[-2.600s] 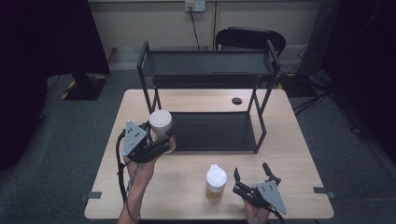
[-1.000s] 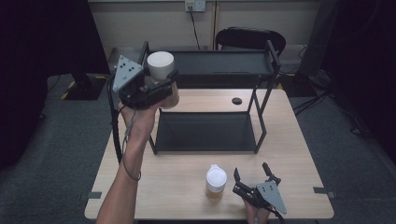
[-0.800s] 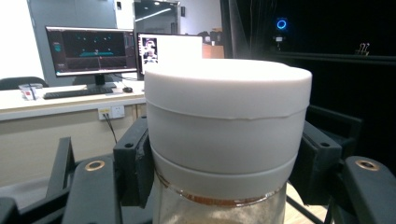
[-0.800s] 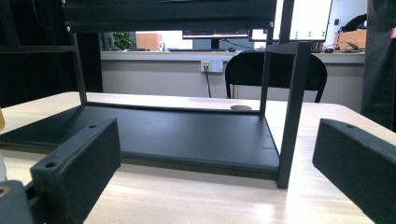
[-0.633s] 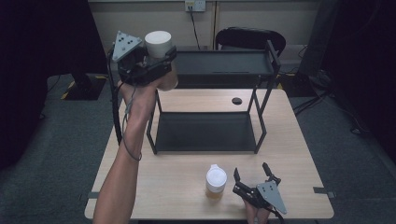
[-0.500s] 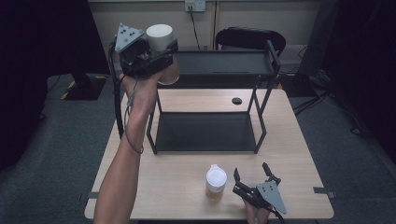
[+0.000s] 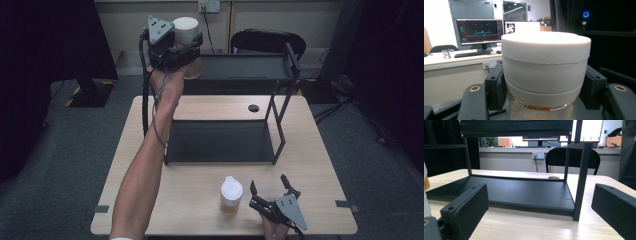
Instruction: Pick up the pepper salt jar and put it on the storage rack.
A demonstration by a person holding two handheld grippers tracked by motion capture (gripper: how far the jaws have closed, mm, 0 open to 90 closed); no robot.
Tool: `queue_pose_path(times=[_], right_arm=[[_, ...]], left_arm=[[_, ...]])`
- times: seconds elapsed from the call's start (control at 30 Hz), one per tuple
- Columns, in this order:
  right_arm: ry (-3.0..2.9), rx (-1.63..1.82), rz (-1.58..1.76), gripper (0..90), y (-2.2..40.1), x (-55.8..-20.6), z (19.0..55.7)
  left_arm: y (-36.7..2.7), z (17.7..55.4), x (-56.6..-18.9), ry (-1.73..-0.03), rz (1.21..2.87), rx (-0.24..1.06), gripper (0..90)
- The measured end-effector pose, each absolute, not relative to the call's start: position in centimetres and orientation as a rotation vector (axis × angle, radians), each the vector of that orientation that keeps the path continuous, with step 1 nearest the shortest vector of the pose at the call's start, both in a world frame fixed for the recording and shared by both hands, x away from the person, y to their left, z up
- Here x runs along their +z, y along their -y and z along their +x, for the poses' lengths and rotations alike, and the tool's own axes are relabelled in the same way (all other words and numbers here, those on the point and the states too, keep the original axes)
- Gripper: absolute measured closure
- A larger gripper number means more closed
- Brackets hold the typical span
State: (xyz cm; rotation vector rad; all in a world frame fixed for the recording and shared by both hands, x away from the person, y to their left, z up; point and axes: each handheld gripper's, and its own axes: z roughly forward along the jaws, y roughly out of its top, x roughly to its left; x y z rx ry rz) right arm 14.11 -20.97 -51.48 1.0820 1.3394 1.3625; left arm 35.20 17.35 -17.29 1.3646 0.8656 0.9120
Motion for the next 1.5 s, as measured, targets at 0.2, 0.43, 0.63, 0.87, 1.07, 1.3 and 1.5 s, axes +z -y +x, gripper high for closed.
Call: queue_pose_path(times=[0.2, 0.43, 0.63, 0.87, 1.07, 1.3, 1.5], right_arm=[[-1.341, 1.363, 1.08, 0.0, 21.0, -51.5, 14.1], [-1.341, 1.363, 1.081, 0.0, 21.0, -51.5, 14.1], [-1.34, 1.363, 1.081, 0.0, 21.0, -51.5, 14.1], [-1.34, 1.363, 1.081, 0.0, 21.0, -51.5, 14.1], [-1.341, 1.363, 1.081, 0.0, 21.0, -51.5, 14.1], [-1.34, 1.363, 1.082, 0.0, 21.0, -51.5, 14.1], [-1.34, 1.363, 1.082, 0.0, 21.0, -51.5, 14.1]], left_arm=[[-17.1, 36.2, -17.3, -0.883, 1.374, 0.906, 35.1], [-16.6, 37.0, -17.6, -0.919, 1.375, 0.912, 35.1], [-16.3, 37.5, -17.8, -0.945, 1.374, 0.91, 35.1], [-16.1, 37.5, -18.4, -0.938, 1.363, 0.923, 35.0], [-16.3, 37.5, -18.5, -0.933, 1.363, 0.919, 34.8], [-16.4, 37.6, -18.4, -0.934, 1.366, 0.911, 34.5], [-16.5, 37.6, -18.5, -0.929, 1.356, 0.896, 28.2]])
